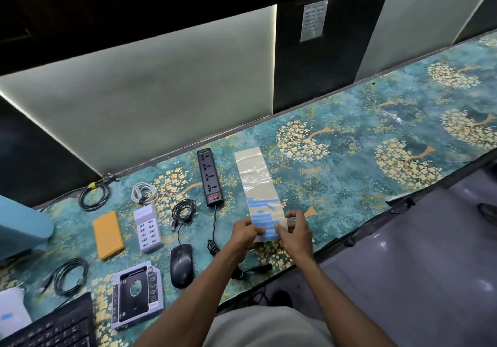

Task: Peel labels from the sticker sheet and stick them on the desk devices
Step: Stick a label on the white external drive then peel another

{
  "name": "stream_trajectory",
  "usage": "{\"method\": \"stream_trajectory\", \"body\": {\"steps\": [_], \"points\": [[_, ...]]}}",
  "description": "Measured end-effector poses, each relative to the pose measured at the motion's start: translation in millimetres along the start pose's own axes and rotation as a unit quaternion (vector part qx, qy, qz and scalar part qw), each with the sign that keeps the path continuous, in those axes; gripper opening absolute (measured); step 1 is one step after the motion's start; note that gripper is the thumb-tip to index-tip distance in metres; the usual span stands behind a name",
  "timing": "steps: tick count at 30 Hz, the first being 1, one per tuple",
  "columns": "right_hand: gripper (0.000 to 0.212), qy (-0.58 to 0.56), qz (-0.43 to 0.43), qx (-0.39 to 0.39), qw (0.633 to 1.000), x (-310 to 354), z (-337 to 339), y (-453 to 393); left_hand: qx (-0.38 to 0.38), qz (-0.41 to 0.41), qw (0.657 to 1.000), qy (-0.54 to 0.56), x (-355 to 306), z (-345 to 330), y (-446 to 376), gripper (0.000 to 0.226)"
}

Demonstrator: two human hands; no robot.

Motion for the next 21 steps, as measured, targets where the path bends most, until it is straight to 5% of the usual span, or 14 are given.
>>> {"method": "stream_trajectory", "body": {"steps": [4, 21], "points": [[0.02, 0.018, 0.028, 0.016, 0.999, 2, 1, -3, -0.002, 0.008, 1.0, 0.021, -1, 2, 0, 0.03], [0.023, 0.032, 0.093, 0.028, 0.995, 17, 1, -4, -0.038, 0.013, 0.996, 0.085, -22, -4, -13, 0.013]]}}
Point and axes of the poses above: each hand's wrist, its own y-axis away from the middle knuckle, its own z-axis out of the back of the hand, x = y × z, the point moved 2 cm from there along -y, towards the middle knuckle, and after that the axes turned 15 degrees about x, right-handed, at the moved point
